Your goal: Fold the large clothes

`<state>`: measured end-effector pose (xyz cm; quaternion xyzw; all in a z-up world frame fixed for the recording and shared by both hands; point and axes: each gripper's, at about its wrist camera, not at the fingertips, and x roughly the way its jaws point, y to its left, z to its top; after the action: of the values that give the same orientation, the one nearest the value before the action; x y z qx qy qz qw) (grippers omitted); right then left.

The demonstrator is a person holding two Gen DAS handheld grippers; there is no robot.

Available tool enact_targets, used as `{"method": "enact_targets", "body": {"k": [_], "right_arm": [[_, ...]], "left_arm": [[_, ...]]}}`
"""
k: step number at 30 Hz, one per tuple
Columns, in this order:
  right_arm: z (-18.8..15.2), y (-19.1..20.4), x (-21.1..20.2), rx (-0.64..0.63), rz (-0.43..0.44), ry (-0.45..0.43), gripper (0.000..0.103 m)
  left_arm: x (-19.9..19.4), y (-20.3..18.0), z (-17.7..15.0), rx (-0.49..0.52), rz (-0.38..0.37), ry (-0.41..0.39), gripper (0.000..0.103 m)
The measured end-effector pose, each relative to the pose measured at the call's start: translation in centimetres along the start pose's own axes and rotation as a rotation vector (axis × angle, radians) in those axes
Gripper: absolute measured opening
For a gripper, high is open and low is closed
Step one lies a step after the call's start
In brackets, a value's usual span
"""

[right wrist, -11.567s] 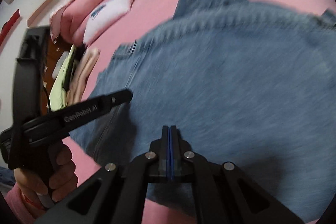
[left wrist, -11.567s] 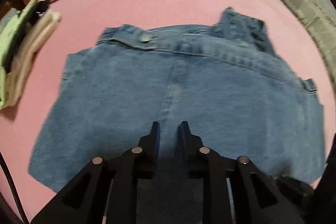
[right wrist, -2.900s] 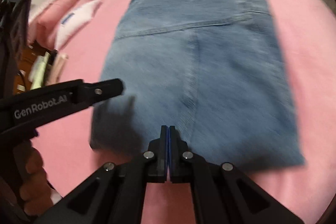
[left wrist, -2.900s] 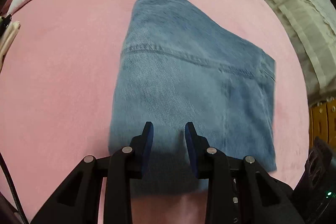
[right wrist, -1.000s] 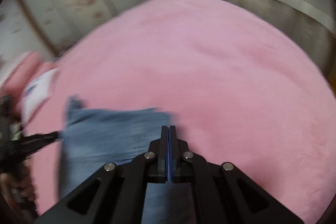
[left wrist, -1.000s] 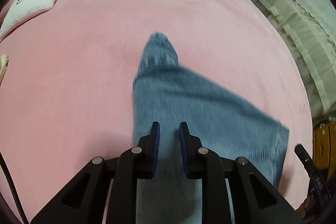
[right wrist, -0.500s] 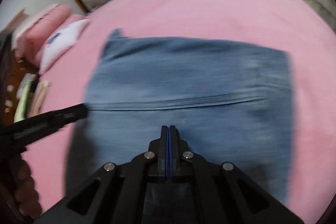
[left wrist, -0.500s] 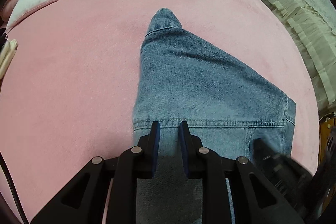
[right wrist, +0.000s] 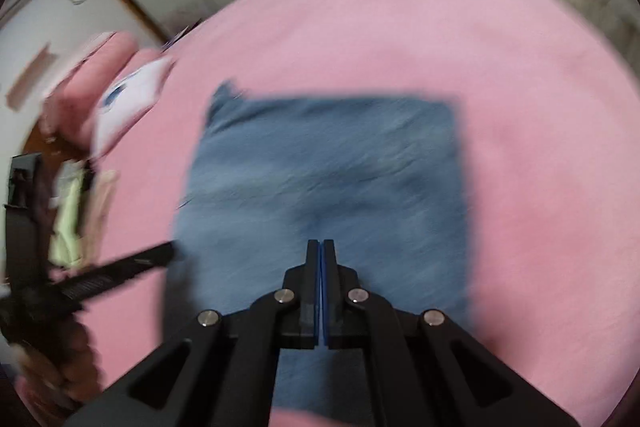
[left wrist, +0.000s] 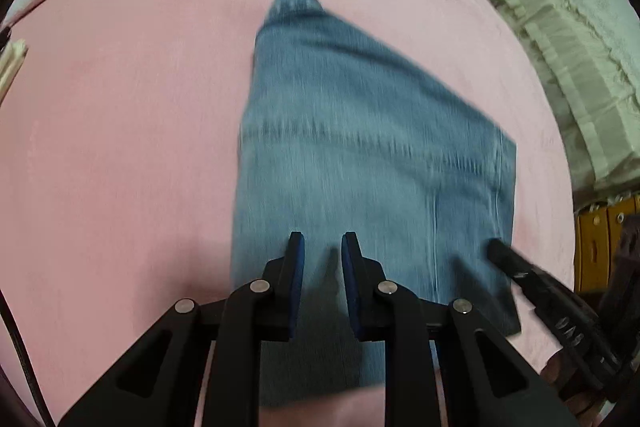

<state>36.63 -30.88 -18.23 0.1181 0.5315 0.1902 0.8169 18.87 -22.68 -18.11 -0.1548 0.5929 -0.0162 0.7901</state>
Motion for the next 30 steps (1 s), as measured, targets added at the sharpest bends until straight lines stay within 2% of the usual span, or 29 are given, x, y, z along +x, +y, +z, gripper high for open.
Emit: {"method": "enact_targets", "body": {"k": [3,5,8,15,19,24,25,28,30], "right_arm": [[-1.9,2.2,1.6,0.002,-0.005,0.119,0.000],[-2.9,3.0,2.1,-0.001,0.009,0.142,0.000],[-3.9,3.7,3.2,0.009,-0.026,0.191,0.000],[-4.1,3.7,3.1,-0.038,-0.043,0.207,0.000],[-4.0,4.1,3.5,-0.072,-0.095,0.214,0.000],[-4.2,2.5,2.9,-0.052,-0.071,0.219,0.000],[-4.3,2.5,2.8,-0.058,-0.080,0.219,0.000],[-4.4,2.0,2.5,-0.129,-0.212,0.230,0.000],[-4.4,0.2,2.1,-0.092,-0.199,0.239,0.000]], "left_arm": [[-0.5,-0.9,-2.4,0.000,-0.015,0.035,0.017],[-0.2,-1.5,-3.9,0.009,-0.011,0.058,0.017],[0.1,-1.2,-5.3,-0.001,-0.012,0.045,0.013],[0.3,-0.6,-4.9,0.004,-0.026,0.050,0.013],[0.2,-0.8,-5.0,0.022,-0.012,0.041,0.013],[0.2,-0.7,-5.0,0.020,0.002,0.040,0.008],[0.2,-0.6,-5.0,0.019,0.007,0.042,0.007],[0.0,-0.1,-4.9,0.007,0.011,0.042,0.005],[-0.2,0.3,-5.0,-0.004,0.014,0.042,0.004]]}}
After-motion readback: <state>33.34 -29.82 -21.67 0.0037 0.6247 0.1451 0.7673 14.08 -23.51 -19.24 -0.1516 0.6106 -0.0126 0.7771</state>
